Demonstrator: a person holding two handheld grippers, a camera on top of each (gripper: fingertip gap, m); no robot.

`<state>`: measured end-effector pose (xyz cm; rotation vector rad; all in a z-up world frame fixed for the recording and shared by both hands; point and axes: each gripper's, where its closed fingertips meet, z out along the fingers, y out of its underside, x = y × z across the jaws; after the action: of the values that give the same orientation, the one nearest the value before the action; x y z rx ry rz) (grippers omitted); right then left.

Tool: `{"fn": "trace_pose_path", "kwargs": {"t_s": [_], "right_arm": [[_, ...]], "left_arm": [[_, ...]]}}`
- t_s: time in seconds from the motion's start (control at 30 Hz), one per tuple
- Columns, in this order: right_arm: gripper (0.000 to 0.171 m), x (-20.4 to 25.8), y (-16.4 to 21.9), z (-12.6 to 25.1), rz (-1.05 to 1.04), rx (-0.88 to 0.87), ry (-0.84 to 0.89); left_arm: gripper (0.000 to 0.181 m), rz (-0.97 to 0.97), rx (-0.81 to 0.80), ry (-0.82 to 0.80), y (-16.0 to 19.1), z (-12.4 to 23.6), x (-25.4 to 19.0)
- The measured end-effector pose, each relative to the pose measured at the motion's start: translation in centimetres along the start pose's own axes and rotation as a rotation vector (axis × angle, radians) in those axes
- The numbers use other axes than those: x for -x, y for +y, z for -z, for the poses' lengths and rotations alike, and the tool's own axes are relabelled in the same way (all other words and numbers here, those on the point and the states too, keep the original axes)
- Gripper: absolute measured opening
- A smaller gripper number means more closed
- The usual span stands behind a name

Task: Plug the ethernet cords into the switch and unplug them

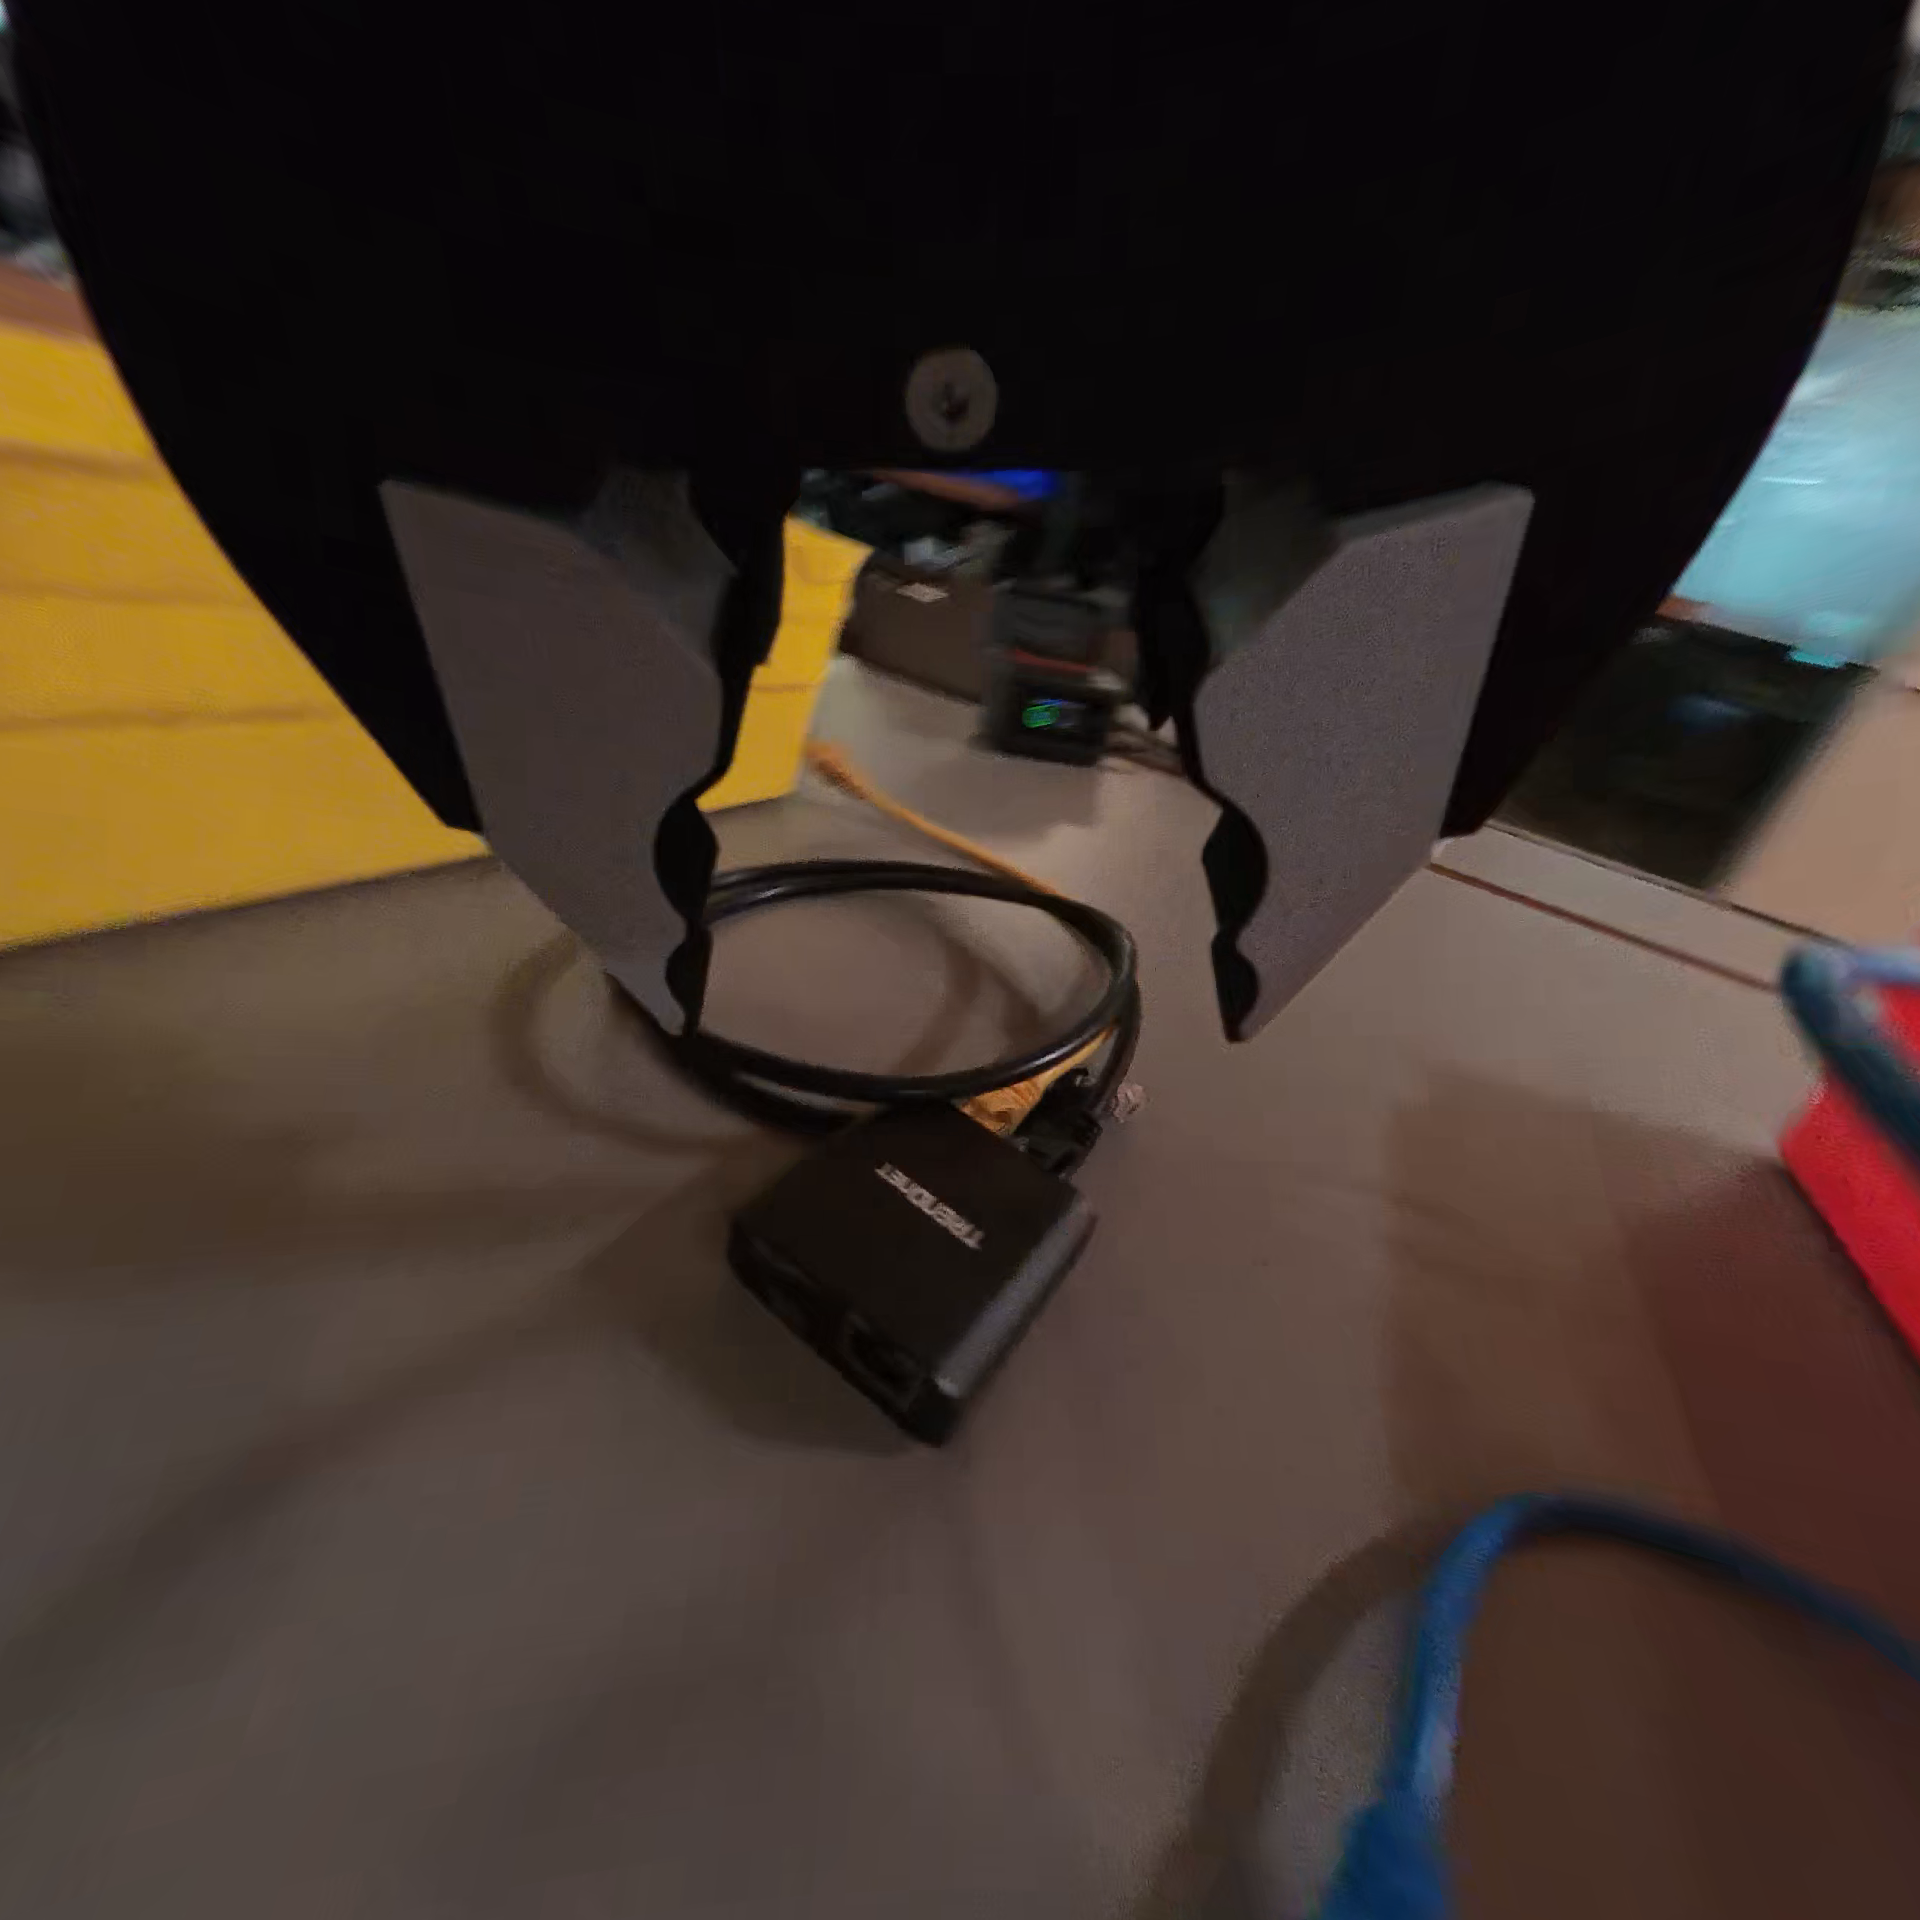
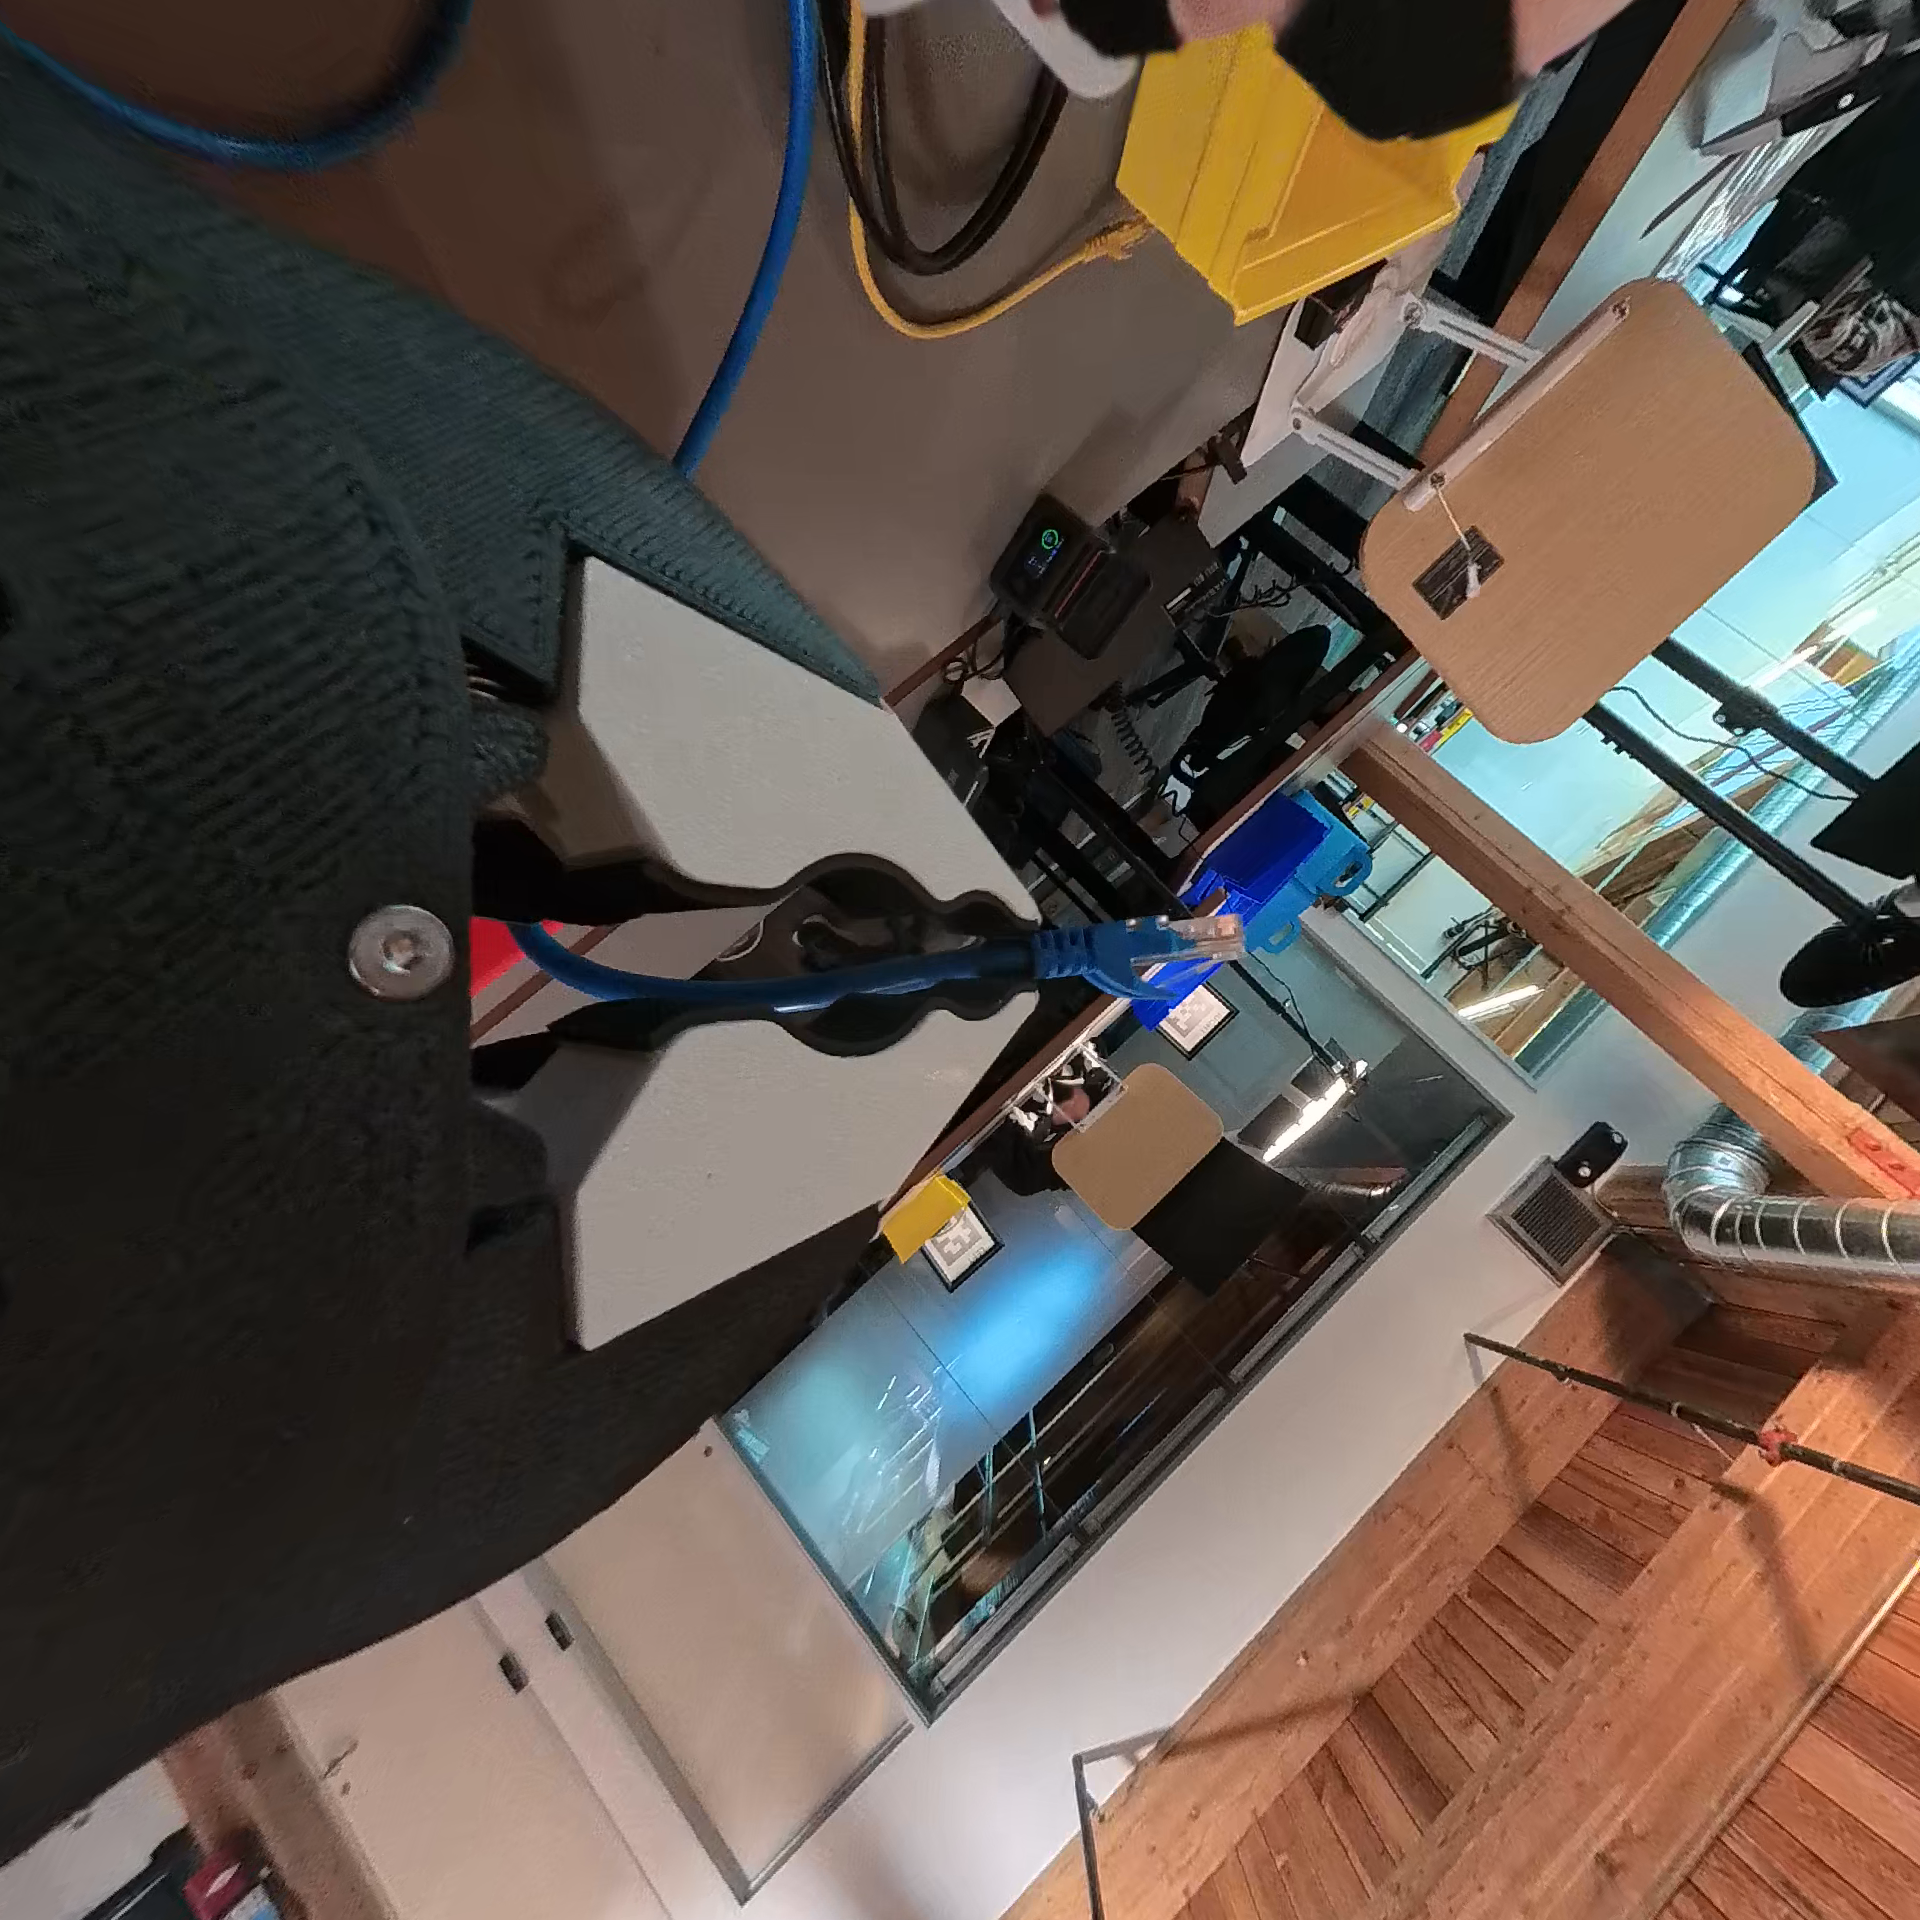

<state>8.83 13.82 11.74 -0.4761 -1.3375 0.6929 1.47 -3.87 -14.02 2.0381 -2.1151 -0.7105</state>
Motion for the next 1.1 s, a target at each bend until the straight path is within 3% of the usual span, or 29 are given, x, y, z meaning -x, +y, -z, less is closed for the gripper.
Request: {"fn": "trace_pose_path", "kwargs": {"t_s": [0.13, 0.3, 0.37, 0.7, 0.8, 0.93, 1.1], "right_arm": [[0.005, -0.2, 0.7, 0.0, -0.003, 0.016, 0.001], [0.005, -0.1, 1.9, -0.3, -0.007, 0.045, -0.008], [0.005, 0.1, 2.3, -0.5, -0.012, 0.054, -0.015], [0.005, 1.5, 3.1, -0.9, -0.007, 0.075, -0.06], [0.005, 2.2, 2.9, -0.8, 0.016, 0.072, -0.08], [0.005, 3.8, 2.0, -1.0, 0.06, 0.055, -0.122], [0.005, 8.8, 1.0, -1.3, 0.194, 0.056, -0.243]], "left_arm": [[0.1, -0.34, 0.053, -0.044, 0.4, -2.0, 0.0], [0.098, -0.442, 0.026, -0.058, 0.3, -4.0, -0.1], [0.088, -0.436, -0.003, -0.078, -0.4, -4.1, 0.1], [0.076, -0.545, 0.01, -0.054, -1.5, -4.0, -0.9], [0.057, -0.36, 0.039, -0.005, -1.3, -3.9, -0.7], [0.057, 0.107, -0.028, 0.126, -1.7, -3.6, -1.5], [0.057, 0.625, -0.241, 0.275, -2.6, -3.1, -3.1]]}}
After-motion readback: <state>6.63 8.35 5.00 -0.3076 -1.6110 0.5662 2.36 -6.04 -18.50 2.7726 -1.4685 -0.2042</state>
